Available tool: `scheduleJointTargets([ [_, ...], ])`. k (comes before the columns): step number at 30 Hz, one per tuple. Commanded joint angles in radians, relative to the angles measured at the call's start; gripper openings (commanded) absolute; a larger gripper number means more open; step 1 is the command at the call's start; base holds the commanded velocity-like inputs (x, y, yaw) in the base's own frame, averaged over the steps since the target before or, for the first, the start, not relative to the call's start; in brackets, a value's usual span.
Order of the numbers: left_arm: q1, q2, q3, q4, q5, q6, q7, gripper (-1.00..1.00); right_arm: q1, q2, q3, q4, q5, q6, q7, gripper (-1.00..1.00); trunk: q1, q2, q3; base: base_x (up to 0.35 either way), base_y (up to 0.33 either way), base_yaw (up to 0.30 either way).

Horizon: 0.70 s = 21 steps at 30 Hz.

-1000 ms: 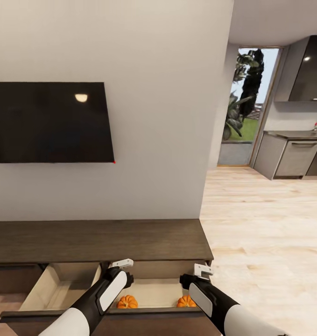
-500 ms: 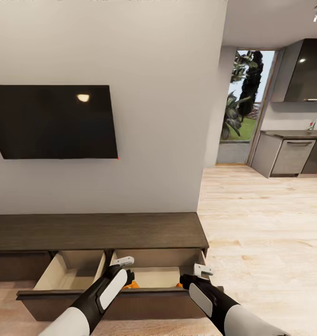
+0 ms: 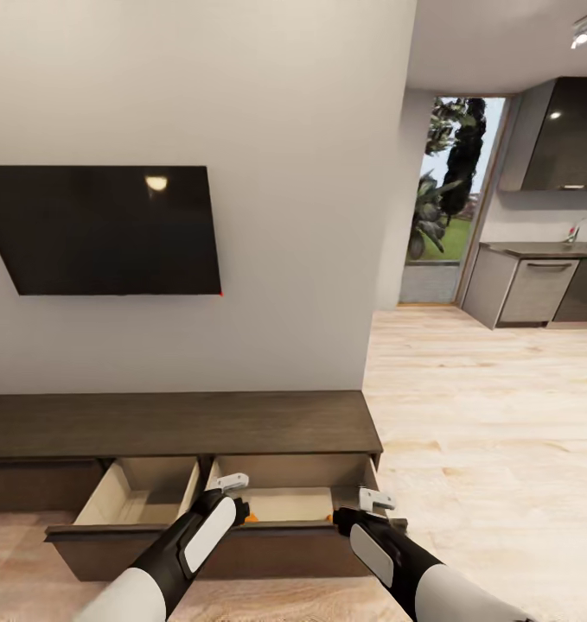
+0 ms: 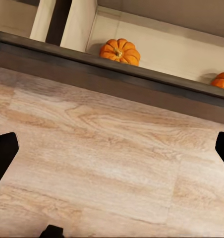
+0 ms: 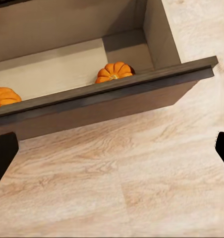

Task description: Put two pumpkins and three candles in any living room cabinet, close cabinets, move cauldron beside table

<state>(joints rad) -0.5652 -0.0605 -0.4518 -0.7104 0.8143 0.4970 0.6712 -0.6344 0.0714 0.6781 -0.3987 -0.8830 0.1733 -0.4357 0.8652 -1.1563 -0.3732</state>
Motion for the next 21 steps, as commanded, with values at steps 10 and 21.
scheduleJointTargets([
  [10, -0.001, 0.001, -0.01, -0.001, 0.006, 0.001, 0.009, 1.0, -0.002, -0.001, 0.008, 0.0, -0.004, 0.005, -0.008, 1.0, -0.02, 0.034, 0.015, -0.329, 0.0, 0.0],
  [21, -0.001, 0.001, -0.005, -0.001, 0.006, 0.002, 0.009, 1.0, -0.002, -0.001, 0.008, 0.0, -0.002, 0.005, -0.008, 1.0, -0.016, 0.027, 0.011, -0.333, 0.0, 0.0],
])
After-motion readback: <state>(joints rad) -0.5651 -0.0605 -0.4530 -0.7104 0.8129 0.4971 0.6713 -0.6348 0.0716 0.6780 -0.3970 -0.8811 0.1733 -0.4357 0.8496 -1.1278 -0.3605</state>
